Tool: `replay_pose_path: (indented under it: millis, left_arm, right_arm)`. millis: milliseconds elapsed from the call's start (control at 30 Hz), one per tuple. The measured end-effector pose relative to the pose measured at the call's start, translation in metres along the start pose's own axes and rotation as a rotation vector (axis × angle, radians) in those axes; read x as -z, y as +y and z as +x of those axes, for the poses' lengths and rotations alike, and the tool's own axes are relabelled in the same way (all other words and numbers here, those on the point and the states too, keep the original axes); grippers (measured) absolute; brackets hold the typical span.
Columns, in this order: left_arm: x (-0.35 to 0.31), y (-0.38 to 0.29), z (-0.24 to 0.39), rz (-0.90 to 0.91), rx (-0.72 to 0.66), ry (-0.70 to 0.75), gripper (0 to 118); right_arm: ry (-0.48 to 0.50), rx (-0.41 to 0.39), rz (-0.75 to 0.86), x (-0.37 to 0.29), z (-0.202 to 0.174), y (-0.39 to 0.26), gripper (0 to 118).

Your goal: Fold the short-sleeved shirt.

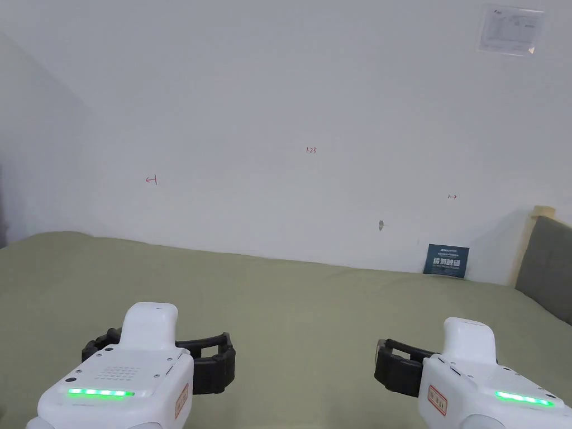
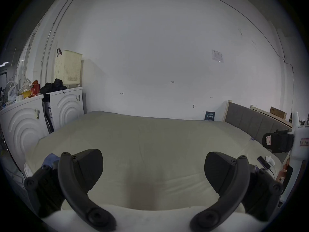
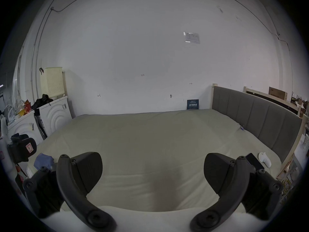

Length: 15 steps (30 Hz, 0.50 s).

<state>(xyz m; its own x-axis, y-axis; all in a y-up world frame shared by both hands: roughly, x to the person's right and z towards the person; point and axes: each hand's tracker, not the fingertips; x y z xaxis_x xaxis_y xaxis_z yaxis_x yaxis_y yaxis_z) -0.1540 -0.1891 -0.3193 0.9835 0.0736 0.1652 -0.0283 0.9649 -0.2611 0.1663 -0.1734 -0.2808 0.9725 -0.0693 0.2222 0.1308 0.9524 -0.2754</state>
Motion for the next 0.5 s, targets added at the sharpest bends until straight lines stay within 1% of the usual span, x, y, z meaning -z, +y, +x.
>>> replay_pose_path:
  millis: [67, 133, 267, 333, 367, 433, 500]
  left_arm:
    - [0.001, -0.001, 0.0, -0.006, 0.001, 0.005, 118]
    - [0.001, -0.001, -0.001, -0.012, -0.009, 0.005, 118]
    - [0.002, -0.001, -0.004, -0.003, -0.012, 0.003, 118]
    - [0.002, 0.0, -0.004, -0.004, -0.006, 0.006, 118]
    - [0.002, 0.0, -0.004, -0.004, -0.005, 0.006, 118]
    - [0.001, 0.0, -0.004, -0.005, -0.01, 0.006, 118]
    - [0.001, 0.001, -0.004, -0.006, -0.015, 0.001, 118]
  right_arm:
    - [-0.028, 0.0, -0.022, 0.002, 0.0, 0.002, 118]
    - [-0.061, 0.022, -0.017, 0.009, 0.003, 0.002, 118]
    - [-0.073, 0.042, -0.045, 0.018, 0.009, 0.003, 118]
    - [-0.074, 0.052, -0.039, 0.02, 0.013, 0.002, 118]
    - [-0.07, 0.07, -0.038, 0.016, 0.013, 0.0, 118]
    - [-0.039, 0.098, -0.008, 0.014, 0.017, -0.003, 118]
    - [-0.036, 0.084, -0.005, 0.008, 0.016, -0.002, 118]
